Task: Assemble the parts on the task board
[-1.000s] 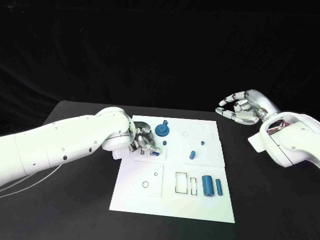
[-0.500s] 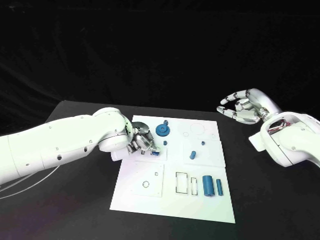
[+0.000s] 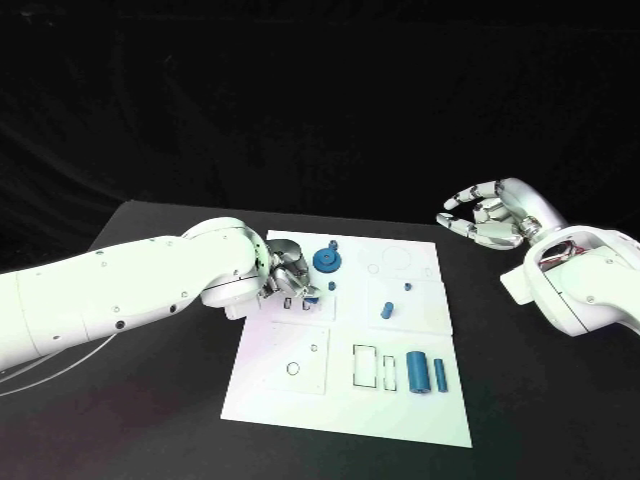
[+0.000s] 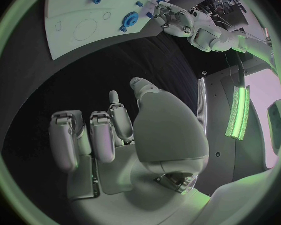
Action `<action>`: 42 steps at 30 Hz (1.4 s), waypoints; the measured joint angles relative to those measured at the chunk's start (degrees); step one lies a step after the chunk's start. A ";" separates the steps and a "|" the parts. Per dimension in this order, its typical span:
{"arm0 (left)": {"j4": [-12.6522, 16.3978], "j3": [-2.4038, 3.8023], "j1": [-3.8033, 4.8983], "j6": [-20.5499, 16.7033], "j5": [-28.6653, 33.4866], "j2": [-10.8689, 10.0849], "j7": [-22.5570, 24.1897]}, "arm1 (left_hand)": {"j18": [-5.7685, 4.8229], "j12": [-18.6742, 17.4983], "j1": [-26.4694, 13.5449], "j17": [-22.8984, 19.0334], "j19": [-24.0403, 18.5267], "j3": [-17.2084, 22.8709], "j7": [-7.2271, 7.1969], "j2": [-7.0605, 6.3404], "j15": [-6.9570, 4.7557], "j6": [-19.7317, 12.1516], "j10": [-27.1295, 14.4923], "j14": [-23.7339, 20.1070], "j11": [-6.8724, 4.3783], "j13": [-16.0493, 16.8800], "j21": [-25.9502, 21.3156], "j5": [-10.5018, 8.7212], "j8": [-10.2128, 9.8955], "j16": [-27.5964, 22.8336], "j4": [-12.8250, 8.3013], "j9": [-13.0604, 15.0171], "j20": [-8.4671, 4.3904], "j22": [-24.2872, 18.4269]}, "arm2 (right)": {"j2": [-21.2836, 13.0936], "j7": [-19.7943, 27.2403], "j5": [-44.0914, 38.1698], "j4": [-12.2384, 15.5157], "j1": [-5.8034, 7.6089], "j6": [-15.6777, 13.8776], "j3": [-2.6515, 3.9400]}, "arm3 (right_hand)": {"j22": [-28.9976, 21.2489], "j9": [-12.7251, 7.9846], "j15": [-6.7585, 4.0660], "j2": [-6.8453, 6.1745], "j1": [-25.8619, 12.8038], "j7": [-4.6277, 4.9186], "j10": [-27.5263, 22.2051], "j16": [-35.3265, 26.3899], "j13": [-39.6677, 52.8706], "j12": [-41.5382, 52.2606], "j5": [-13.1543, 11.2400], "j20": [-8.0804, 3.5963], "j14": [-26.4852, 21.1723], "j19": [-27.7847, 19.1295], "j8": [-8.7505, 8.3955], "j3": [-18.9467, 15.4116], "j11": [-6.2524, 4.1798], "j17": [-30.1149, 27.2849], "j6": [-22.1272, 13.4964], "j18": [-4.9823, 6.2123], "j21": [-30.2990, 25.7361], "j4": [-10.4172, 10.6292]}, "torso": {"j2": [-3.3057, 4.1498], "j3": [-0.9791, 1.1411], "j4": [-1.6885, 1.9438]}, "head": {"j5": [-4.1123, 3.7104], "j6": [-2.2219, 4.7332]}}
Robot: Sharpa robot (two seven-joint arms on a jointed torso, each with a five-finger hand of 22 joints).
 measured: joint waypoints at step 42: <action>-0.66 -0.98 -0.21 3.09 -6.60 0.90 -2.45 | 0.00 0.30 -2.26 0.00 0.60 2.25 0.09 -1.78 -0.19 0.12 0.50 -0.20 -0.32 -0.02 0.44 -0.04 0.31 0.45 -0.35 4.74 -0.19 -0.02 | 0.16 0.25 -0.02 -0.01 -0.19 -0.12 -0.03 | 0.03 0.03 0.00 0.00 0.00 0.00 0.00 -0.23 -0.03 0.00 0.00 0.00 0.00 0.00 0.00 0.00 0.00 0.02 0.00 0.00 0.00 0.00 | 0.06 -0.06 -0.03 | 0.16 -0.61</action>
